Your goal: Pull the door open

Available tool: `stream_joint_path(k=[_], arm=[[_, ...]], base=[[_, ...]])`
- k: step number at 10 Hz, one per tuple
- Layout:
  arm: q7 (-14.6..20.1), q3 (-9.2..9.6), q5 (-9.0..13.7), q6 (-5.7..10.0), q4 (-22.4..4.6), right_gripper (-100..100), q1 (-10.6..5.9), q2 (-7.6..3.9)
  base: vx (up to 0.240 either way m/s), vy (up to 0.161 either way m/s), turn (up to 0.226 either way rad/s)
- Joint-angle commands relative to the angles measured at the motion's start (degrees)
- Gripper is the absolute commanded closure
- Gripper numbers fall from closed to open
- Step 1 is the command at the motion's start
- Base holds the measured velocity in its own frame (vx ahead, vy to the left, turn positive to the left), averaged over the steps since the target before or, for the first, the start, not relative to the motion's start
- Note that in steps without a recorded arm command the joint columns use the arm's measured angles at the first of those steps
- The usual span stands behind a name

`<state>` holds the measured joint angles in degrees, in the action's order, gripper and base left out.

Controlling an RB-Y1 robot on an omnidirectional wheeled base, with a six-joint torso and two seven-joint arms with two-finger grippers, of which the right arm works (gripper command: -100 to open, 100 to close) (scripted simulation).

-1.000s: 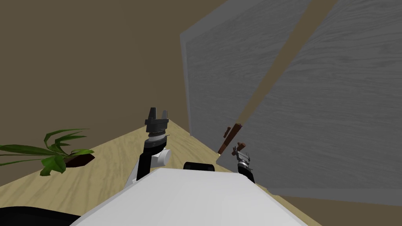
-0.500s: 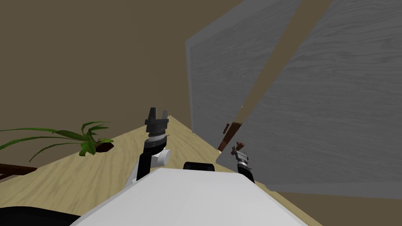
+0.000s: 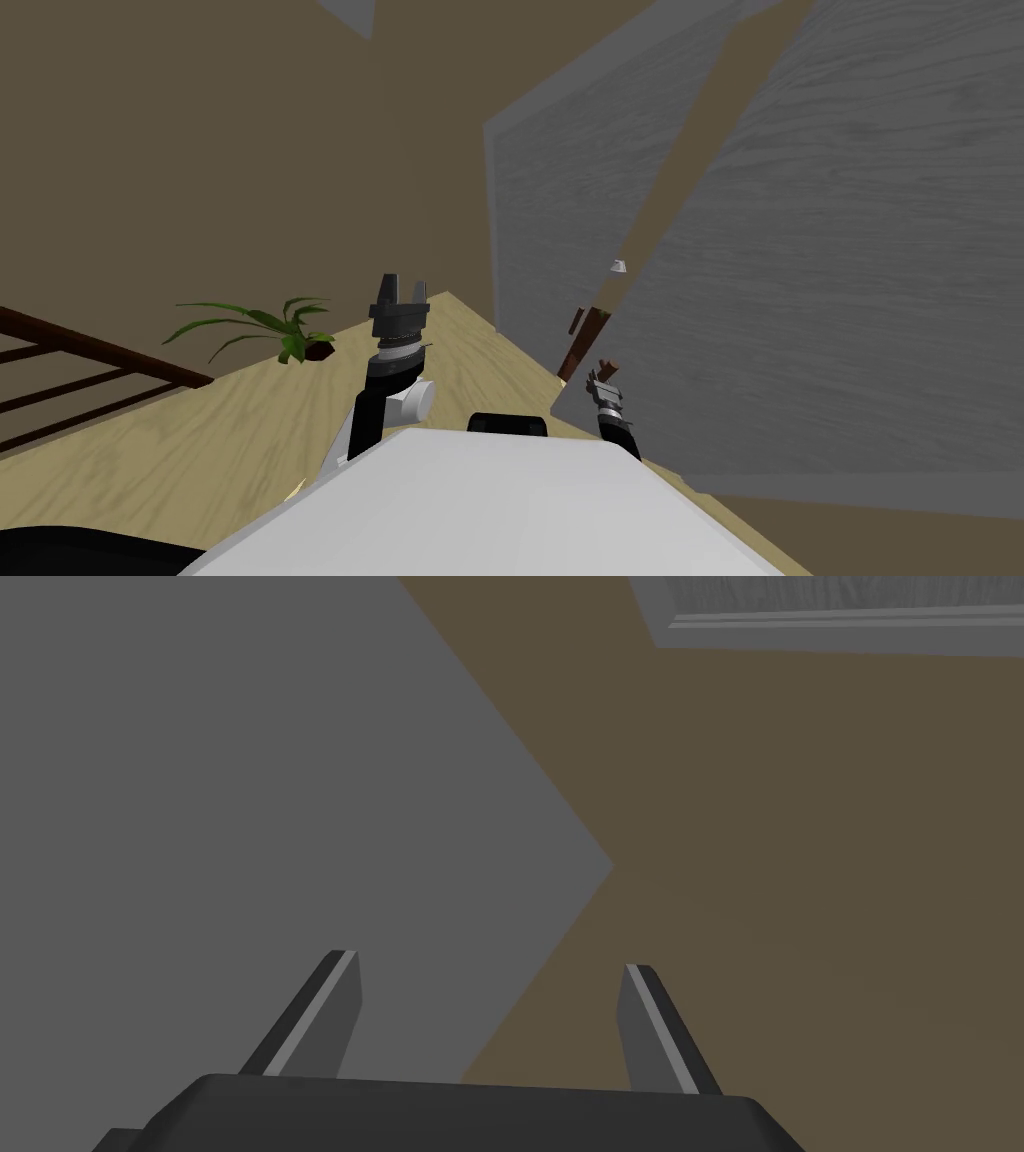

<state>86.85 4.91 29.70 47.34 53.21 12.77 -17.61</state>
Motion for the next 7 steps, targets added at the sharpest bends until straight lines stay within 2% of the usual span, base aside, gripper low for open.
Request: stream_joint_path(k=[1,4,6,7], arm=[[1.3,1.18,-0.7,0.86,0.3,100,0.7,-0.98],[3.3,3.06,-1.9,2.23,0.7,100,1.8,-2.53],[5.4,5.01,-3.0,3.65,1.1,100,2.95,-4.14],[6.0,5.56,-3.4,4.04,1.3,100,3.27,-4.59]], base=[[-0.169,-0.039,0.133],[-0.235,-0.039,0.118],[-0.278,-0.037,0.132],[-0.255,0.001,0.103]])
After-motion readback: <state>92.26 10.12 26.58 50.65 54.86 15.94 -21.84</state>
